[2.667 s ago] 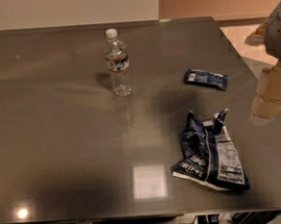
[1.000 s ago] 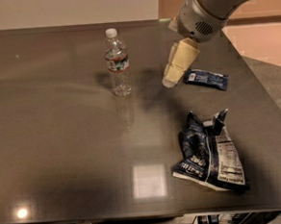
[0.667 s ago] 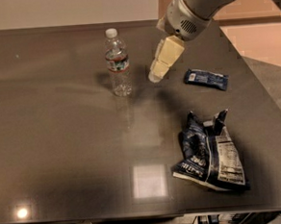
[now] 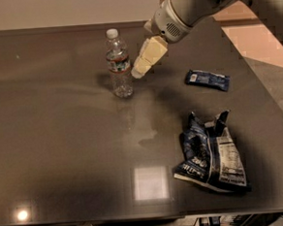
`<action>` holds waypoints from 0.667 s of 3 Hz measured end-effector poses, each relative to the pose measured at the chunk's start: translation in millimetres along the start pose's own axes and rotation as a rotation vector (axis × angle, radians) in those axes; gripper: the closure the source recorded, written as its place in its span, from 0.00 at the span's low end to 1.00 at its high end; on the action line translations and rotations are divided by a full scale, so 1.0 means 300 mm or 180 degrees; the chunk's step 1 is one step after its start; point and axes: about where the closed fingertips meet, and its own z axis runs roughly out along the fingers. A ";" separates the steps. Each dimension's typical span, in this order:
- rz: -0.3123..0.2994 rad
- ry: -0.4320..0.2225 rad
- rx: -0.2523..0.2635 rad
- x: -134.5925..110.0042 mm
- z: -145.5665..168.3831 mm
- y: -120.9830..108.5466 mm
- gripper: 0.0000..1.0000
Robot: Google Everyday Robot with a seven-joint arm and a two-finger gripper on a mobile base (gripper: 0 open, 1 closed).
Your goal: Knock water bottle over
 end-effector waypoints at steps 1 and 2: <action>0.0083 -0.0250 0.0069 -0.035 0.060 -0.019 0.00; 0.0144 -0.0478 0.0061 -0.068 0.110 -0.018 0.00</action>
Offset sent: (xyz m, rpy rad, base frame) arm 0.0220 0.0510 -0.0105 0.2511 -0.0283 -0.0227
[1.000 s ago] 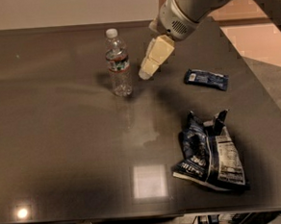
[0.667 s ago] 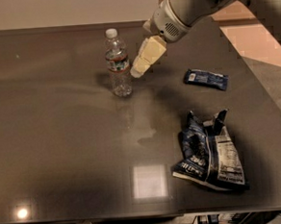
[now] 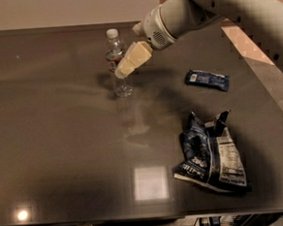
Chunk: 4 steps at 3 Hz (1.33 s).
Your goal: Knock water bottle over
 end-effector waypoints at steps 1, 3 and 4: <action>0.0036 -0.0163 -0.0065 -0.023 0.042 0.016 0.16; 0.0050 -0.0351 -0.0224 -0.060 0.049 0.042 0.62; -0.0047 -0.0070 -0.0235 -0.078 -0.005 0.078 0.86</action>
Offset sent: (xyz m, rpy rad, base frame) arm -0.0011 0.0285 -0.0015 0.1328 0.0248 0.0629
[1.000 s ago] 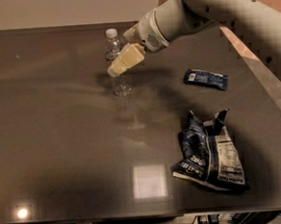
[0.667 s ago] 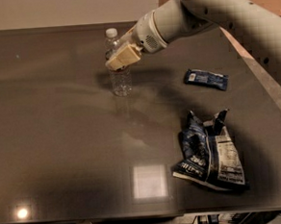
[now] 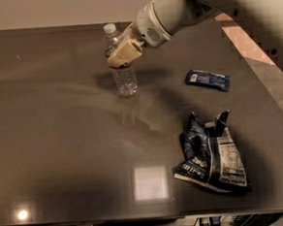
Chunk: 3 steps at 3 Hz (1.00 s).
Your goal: Knock water bottle over
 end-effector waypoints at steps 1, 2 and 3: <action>-0.0149 0.0681 -0.0001 0.015 -0.061 0.060 1.00; -0.0368 0.1498 -0.0036 0.078 -0.113 0.139 1.00; -0.0516 0.2108 -0.0128 0.168 -0.122 0.183 1.00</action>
Offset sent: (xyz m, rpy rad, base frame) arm -0.0807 -0.0643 -0.0074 -0.8177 0.0341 0.0316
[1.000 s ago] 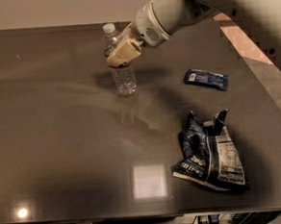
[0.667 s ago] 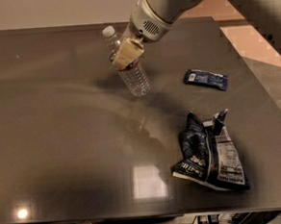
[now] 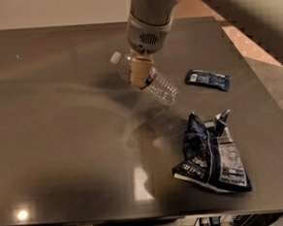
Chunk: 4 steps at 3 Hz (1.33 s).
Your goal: Knock water bottle over
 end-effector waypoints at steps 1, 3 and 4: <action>-0.0160 0.0395 -0.0086 0.036 0.057 0.030 0.85; -0.0532 0.0788 -0.0159 0.018 0.139 0.084 0.38; -0.0534 0.0765 -0.0130 0.013 0.141 0.078 0.15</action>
Offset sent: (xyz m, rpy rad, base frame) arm -0.0209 -0.0032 -0.0560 -0.3542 0.0582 0.1333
